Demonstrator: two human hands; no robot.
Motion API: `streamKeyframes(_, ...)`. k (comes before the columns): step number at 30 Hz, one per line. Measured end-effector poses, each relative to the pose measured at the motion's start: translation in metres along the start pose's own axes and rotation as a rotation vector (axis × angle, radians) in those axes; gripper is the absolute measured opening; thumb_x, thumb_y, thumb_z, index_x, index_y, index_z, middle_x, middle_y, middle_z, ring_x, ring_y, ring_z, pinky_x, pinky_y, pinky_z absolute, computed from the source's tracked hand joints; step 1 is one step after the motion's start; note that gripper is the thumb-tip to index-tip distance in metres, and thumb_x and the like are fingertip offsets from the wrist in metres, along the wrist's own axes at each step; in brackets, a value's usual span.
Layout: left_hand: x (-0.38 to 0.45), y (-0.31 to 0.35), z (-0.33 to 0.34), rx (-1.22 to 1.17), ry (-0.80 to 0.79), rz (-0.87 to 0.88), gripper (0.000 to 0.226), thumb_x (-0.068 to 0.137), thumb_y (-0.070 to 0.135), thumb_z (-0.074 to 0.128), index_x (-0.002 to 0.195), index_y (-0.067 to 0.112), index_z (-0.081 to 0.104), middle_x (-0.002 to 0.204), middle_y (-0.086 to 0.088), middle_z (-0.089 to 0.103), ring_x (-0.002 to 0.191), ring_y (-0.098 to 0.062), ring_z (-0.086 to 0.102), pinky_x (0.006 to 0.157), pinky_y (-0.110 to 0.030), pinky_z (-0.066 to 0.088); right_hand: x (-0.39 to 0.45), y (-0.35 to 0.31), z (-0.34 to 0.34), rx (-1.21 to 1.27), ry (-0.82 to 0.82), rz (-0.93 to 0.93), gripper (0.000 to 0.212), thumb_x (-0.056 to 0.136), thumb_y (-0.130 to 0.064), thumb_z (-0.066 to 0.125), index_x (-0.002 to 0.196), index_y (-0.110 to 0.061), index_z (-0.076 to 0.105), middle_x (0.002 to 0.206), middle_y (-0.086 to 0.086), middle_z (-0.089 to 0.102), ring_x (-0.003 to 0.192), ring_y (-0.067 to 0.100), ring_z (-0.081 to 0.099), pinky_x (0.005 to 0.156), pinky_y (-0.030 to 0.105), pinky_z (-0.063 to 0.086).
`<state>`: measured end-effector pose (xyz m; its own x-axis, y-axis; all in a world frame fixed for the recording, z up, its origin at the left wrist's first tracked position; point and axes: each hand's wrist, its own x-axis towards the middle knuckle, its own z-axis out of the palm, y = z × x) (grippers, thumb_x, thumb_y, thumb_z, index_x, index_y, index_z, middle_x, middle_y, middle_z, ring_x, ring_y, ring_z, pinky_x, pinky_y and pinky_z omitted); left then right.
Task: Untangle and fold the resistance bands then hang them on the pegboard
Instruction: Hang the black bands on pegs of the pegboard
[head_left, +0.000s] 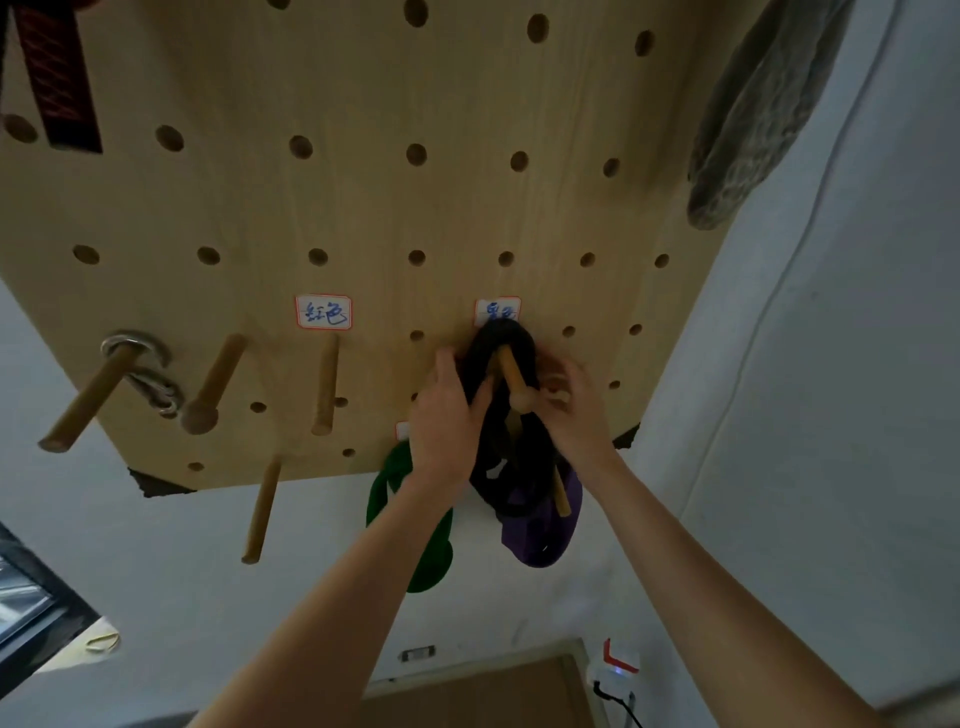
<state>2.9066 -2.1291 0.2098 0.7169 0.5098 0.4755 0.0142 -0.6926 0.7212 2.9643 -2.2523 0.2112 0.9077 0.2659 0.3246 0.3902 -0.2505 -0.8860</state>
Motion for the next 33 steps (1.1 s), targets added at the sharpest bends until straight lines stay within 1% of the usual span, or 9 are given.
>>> streamKeyframes(4,-0.022,-0.013,0.016,-0.008,0.016,-0.151,0.032,0.09,0.032,0.054,0.105,0.008,0.04,0.087,-0.004,0.054,0.07,-0.015,0.05,0.053,-0.015,0.034,-0.002,0.01,0.021,-0.064,0.017,0.09,0.04,0.082,-0.03,0.069,0.112,-0.009,0.052,0.104,0.003,0.061,0.094,0.016,0.058,0.069,0.013,0.044)
streamKeyframes(8,-0.027,-0.026,0.018,-0.326,-0.164,-0.212,0.027,0.088,0.02,0.059,0.101,0.012,0.036,0.099,-0.009,0.058,0.089,-0.021,0.059,0.071,-0.031,0.05,-0.005,0.022,0.033,-0.16,0.023,0.043,0.035,0.083,-0.014,0.066,0.113,-0.001,0.053,0.107,0.009,0.06,0.098,0.019,0.056,0.086,0.026,0.046)
streamKeyframes(11,-0.024,-0.035,0.006,-0.447,-0.346,-0.223,0.027,0.088,0.015,0.059,0.104,0.013,0.038,0.096,0.003,0.058,0.082,-0.004,0.058,0.067,-0.013,0.05,-0.012,0.029,0.039,-0.087,0.019,0.123,0.027,0.086,-0.006,0.06,0.111,0.0,0.052,0.103,0.012,0.061,0.094,0.02,0.056,0.077,0.018,0.045)
streamKeyframes(14,-0.022,-0.042,-0.006,-0.48,-0.429,-0.217,0.024,0.09,0.012,0.055,0.108,0.012,0.039,0.094,0.005,0.055,0.083,0.0,0.055,0.063,-0.005,0.047,-0.013,0.032,0.038,-0.099,0.203,0.133,0.016,0.089,-0.004,0.055,0.103,0.002,0.051,0.098,0.015,0.058,0.087,0.018,0.051,0.071,0.005,0.039)
streamKeyframes(18,-0.022,-0.043,-0.004,-0.165,-0.3,-0.098,0.037,0.091,0.024,0.055,0.118,0.003,0.04,0.111,-0.011,0.057,0.104,-0.023,0.053,0.083,-0.03,0.048,-0.013,0.027,0.038,-0.182,0.292,0.073,0.016,0.091,-0.005,0.054,0.105,0.003,0.051,0.097,0.009,0.053,0.086,0.014,0.045,0.08,0.005,0.031)
streamKeyframes(21,-0.029,-0.031,0.012,0.259,-0.264,-0.056,0.043,0.093,0.042,0.045,0.113,0.004,0.043,0.109,-0.015,0.059,0.102,-0.031,0.053,0.085,-0.037,0.044,-0.023,0.028,0.046,-0.129,0.05,0.14,0.017,0.093,-0.011,0.052,0.106,-0.002,0.049,0.096,0.011,0.058,0.086,0.017,0.054,0.079,0.021,0.046)
streamKeyframes(23,-0.029,-0.03,0.015,0.563,-0.244,-0.027,0.055,0.091,0.055,0.034,0.118,0.008,0.042,0.115,-0.013,0.058,0.106,-0.033,0.049,0.091,-0.038,0.038,-0.027,0.029,0.041,-0.12,-0.049,0.153,0.021,0.091,-0.017,0.057,0.105,-0.004,0.049,0.1,0.012,0.06,0.091,0.019,0.057,0.073,0.018,0.045)
streamKeyframes(28,-0.041,-0.042,0.009,0.508,-0.225,-0.034,0.063,0.089,0.057,0.036,0.129,0.008,0.041,0.127,-0.017,0.046,0.115,-0.031,0.041,0.094,-0.037,0.034,-0.045,0.027,0.016,-0.403,-0.05,0.092,0.052,0.085,-0.03,0.065,0.124,-0.001,0.046,0.118,0.017,0.052,0.108,0.03,0.047,0.092,0.039,0.043)
streamKeyframes(33,-0.081,-0.047,0.006,0.541,-0.298,-0.03,0.063,0.094,0.042,0.042,0.146,0.014,0.018,0.144,-0.006,0.037,0.133,-0.025,0.027,0.109,-0.04,0.019,-0.076,0.027,0.01,-0.336,-0.126,0.206,0.057,0.089,-0.008,0.057,0.139,-0.004,0.032,0.137,0.016,0.039,0.123,0.026,0.042,0.102,0.026,0.033)
